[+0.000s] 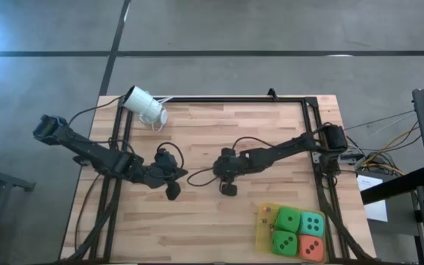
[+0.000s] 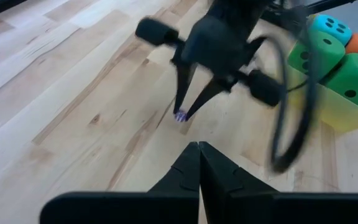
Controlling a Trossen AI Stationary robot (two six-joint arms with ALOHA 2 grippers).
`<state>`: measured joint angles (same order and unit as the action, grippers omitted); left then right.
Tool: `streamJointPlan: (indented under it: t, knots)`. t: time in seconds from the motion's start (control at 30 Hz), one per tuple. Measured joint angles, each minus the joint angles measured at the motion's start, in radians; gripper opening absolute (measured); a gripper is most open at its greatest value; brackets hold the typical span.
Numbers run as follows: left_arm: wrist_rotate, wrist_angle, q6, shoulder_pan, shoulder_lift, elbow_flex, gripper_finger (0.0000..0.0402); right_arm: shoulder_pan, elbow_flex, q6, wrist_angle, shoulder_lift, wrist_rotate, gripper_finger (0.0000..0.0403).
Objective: Pick & Place Dice
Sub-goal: Put the small purple die into the yellow bin
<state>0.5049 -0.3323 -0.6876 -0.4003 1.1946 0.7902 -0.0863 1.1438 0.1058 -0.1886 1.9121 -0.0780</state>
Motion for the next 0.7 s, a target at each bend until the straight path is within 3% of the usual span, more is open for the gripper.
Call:
streamJointPlan:
  t: [0.37, 0.7]
  knots:
    - [0.0, -0.01, 0.0, 0.0, 0.0, -0.001, 0.0002, -0.108, 0.006, 0.01, -0.203, -0.221, -0.004, 0.0058]
    - [0.001, -0.004, 0.0, 0.0, 0.0, -0.001, 0.0002, -0.331, 0.002, 0.209, -0.505, -0.366, -0.027, 0.0058]
